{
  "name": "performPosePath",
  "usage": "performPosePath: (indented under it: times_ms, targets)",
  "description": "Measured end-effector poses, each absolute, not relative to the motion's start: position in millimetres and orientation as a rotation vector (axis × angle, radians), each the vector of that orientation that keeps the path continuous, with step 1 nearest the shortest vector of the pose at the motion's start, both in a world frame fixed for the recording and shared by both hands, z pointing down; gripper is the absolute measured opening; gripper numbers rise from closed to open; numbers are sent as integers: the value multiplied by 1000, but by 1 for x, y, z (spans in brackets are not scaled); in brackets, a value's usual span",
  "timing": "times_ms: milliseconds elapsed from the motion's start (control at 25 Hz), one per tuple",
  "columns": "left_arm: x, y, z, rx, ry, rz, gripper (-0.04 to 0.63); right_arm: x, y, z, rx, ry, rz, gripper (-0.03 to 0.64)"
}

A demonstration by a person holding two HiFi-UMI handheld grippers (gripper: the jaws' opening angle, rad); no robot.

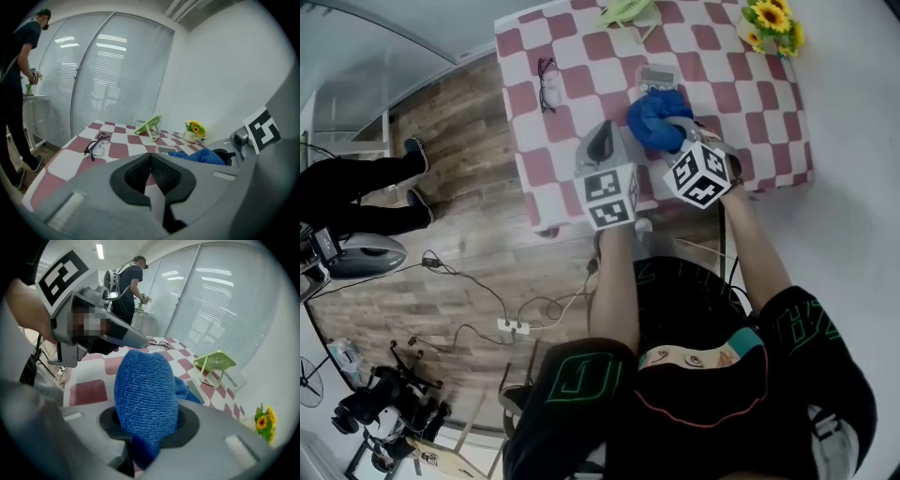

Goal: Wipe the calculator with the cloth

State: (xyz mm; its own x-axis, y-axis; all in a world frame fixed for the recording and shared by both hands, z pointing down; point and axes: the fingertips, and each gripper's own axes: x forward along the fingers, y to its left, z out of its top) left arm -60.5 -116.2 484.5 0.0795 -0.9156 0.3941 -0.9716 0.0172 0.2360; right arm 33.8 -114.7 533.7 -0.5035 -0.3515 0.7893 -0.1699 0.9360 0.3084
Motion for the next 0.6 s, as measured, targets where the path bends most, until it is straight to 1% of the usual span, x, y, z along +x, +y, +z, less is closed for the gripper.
performPosePath:
  times_ms: [320, 600]
  targets:
    - [-48, -100, 458, 1940, -1925, 104, 11, 32, -87, 504, 294, -2233, -55, 109]
    - [-34, -87, 421, 2021, -1975, 110, 10, 47, -93, 447, 548, -2470, 134, 109]
